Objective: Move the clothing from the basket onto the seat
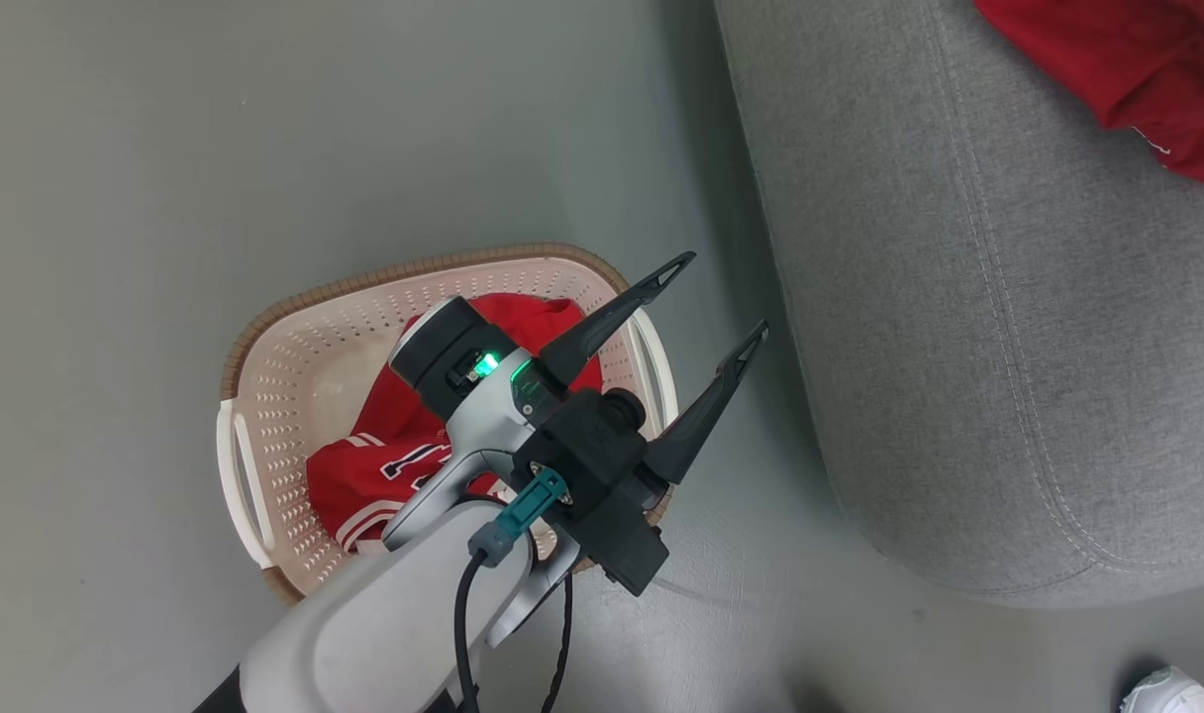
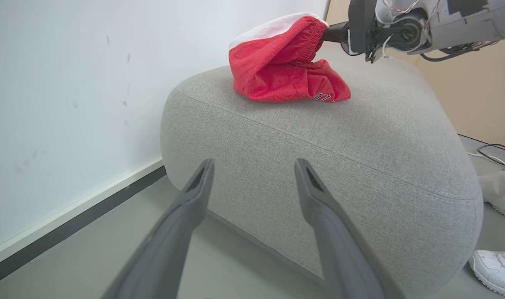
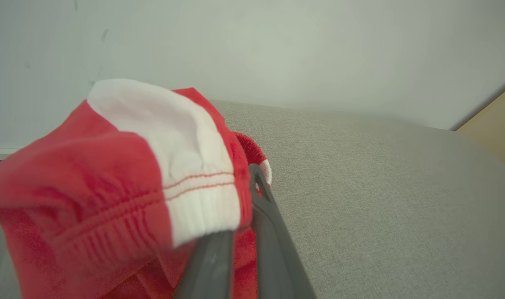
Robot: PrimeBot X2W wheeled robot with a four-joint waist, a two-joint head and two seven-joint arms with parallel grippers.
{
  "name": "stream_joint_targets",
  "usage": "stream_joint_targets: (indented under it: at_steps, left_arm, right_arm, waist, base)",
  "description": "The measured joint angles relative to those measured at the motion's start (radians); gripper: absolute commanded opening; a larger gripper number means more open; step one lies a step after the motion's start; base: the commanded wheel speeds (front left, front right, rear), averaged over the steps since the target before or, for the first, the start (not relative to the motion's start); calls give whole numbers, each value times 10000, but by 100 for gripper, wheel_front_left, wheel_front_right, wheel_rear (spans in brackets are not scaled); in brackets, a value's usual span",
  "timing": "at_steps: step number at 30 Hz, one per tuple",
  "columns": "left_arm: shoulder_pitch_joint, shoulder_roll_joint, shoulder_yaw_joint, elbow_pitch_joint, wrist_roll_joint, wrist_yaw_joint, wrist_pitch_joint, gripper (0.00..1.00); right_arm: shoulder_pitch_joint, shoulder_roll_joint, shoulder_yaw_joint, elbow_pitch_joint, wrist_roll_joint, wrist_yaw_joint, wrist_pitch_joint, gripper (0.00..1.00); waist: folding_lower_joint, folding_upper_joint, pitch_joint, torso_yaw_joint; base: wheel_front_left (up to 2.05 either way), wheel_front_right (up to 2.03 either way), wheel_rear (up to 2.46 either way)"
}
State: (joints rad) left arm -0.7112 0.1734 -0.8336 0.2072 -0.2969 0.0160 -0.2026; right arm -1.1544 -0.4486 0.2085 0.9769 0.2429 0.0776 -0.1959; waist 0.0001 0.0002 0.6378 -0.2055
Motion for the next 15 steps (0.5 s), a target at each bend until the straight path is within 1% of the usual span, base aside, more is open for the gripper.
stream_joint_targets:
  at_steps: [1,3,4,5,6,11,15]
  left_arm:
    - [-1,0,-4,2,0,-2,0,100]
    - [-1,4,-13,25,0,-59,-2,100]
    - [-1,8,-13,65,0,-71,-2,100]
    - [-1,15,-13,94,0,-71,-2,100]
    - [0,25,-10,117,0,-71,-2,100]
    - [5,69,23,245,-8,-71,-17,100]
    - [38,56,36,420,-84,-59,-109,100]
  right_arm:
    - [10,23,13,77,0,0,-19,0]
    - [12,75,21,245,0,0,-115,29]
    - [15,127,31,353,0,0,-136,47]
    - [38,186,38,435,0,2,-171,79]
    - [84,247,69,491,0,6,-217,100]
    - [360,359,176,815,0,36,-345,100]
    - [717,470,255,949,2,146,-443,100]
  waist:
    - [0,0,14,-24]
    - [0,0,19,-53]
    - [0,0,2,-60]
    - [0,0,-23,-64]
    - [0,0,-53,-70]
    - [0,0,-236,-118]
    - [-1,-1,-457,-161]
  base:
    - [0,0,0]
    - [0,0,0]
    - [0,0,0]
    - [0,0,0]
    - [0,0,0]
    - [0,0,0]
    - [0,0,0]
